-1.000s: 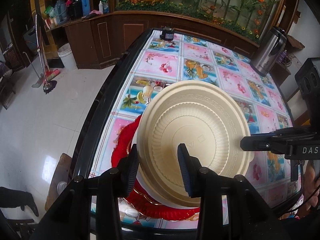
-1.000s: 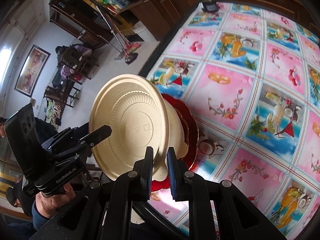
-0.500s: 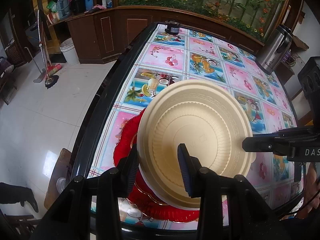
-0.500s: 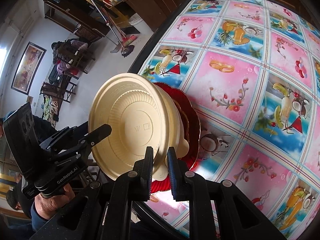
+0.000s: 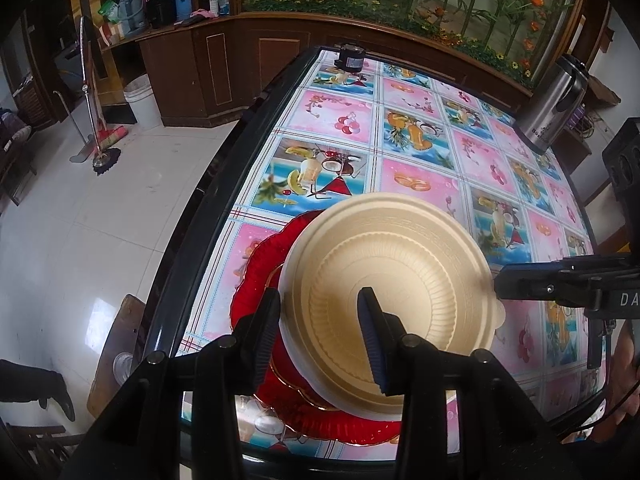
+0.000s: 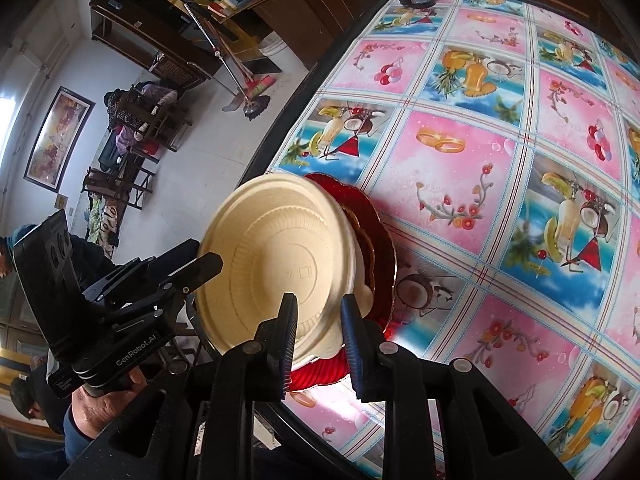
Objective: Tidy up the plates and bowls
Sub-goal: 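Lower the beige bowl onto the white bowl, open the left gripper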
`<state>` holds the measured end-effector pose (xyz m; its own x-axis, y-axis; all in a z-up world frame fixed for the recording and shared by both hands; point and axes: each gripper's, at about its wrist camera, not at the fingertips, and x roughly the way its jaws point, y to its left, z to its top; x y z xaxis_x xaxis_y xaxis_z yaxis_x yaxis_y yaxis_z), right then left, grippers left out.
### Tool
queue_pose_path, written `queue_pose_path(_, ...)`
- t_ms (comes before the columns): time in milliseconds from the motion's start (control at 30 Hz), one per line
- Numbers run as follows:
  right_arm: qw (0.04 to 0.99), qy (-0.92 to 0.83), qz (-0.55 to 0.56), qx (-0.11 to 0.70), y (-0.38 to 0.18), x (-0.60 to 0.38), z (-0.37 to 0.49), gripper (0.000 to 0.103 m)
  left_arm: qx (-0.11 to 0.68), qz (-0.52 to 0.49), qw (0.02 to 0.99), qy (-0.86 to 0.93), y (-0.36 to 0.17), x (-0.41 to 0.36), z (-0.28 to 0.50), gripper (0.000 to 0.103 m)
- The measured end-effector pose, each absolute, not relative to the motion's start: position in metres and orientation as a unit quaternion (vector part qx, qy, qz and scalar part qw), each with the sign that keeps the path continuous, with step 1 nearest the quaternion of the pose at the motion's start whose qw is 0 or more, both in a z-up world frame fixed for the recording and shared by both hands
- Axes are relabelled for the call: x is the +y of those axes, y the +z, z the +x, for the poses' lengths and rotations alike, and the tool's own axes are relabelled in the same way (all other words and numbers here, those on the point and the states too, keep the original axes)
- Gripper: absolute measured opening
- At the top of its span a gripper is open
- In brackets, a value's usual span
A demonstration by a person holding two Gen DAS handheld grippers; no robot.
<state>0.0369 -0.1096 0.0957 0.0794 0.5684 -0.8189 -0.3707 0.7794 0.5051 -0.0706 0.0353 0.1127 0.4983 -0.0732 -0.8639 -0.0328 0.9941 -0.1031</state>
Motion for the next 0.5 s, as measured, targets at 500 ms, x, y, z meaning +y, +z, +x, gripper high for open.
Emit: queue_pose_path(500,0.758,0.259,0.159,0.578,0.097,-0.195,0.042,0.031,0.458,-0.032,0.888,-0.036,0.148,0.004,-0.073,0.044)
